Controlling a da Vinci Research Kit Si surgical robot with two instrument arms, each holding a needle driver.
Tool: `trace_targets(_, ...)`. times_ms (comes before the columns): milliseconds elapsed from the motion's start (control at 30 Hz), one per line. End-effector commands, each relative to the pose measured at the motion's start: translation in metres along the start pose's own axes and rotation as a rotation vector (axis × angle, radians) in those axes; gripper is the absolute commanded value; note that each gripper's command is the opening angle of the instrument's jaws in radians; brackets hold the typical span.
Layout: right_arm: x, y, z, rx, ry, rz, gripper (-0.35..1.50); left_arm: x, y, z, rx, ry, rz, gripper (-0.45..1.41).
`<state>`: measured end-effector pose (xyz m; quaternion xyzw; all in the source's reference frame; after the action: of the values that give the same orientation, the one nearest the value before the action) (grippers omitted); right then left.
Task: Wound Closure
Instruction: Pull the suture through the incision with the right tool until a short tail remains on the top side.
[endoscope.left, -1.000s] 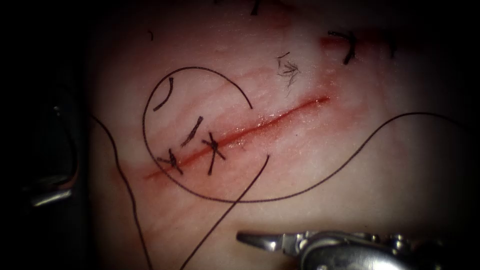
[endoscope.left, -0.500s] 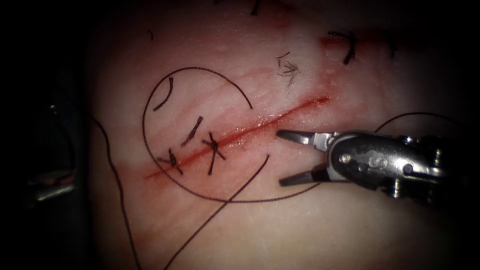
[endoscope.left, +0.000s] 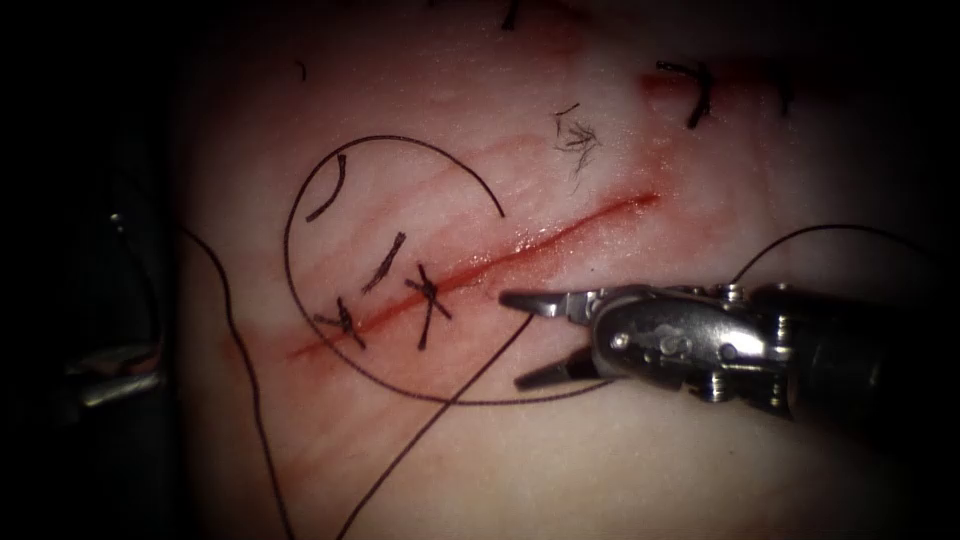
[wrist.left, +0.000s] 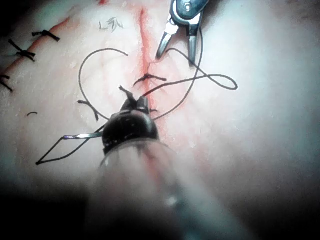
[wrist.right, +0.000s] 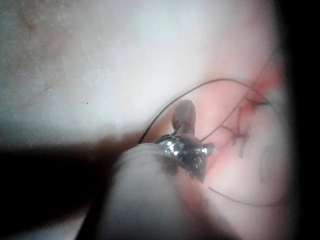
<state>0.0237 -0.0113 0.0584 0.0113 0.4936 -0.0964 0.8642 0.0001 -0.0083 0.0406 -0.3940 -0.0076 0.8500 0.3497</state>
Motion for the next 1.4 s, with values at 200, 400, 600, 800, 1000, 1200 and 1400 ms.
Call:
trace_targets(200,-0.0009,0.0012,0.0005,0.045,-0.024,-0.001,-0.35,0.0002,0.0,0.0009,-0.003,0.002,0.001,-0.35)
trace_targets(400,-0.001,0.0026,-0.0007,0.002,-0.05,0.01,-0.35,0.0002,0.0001,0.0009,-0.005,0.002,0.001,-0.35)
trace_targets(600,-0.0001,0.0024,-0.0014,-0.005,-0.081,0.016,-0.35,0.0003,0.0003,0.0011,-0.008,0.003,0.006,-0.35)
trace_targets(800,0.0014,0.0015,-0.0013,-0.001,-0.089,0.017,-0.35,0.0003,0.0004,0.0012,-0.013,0.004,0.007,-0.35)
trace_targets(1000,0.0014,0.0019,-0.0015,-0.009,-0.088,0.028,-0.35,0.0003,0.0004,0.0012,-0.015,0.005,0.013,-0.35)
trace_targets(1200,0.002,-0.001,-0.0026,0.065,-0.07,0.09,-0.35,0.0003,0.0004,0.0012,-0.015,0.005,0.013,-0.35)
trace_targets(1400,0.0044,-0.0058,-0.0046,0.131,-0.052,0.126,-0.35,0.0004,0.0006,0.0014,-0.019,0.006,0.024,-0.35)
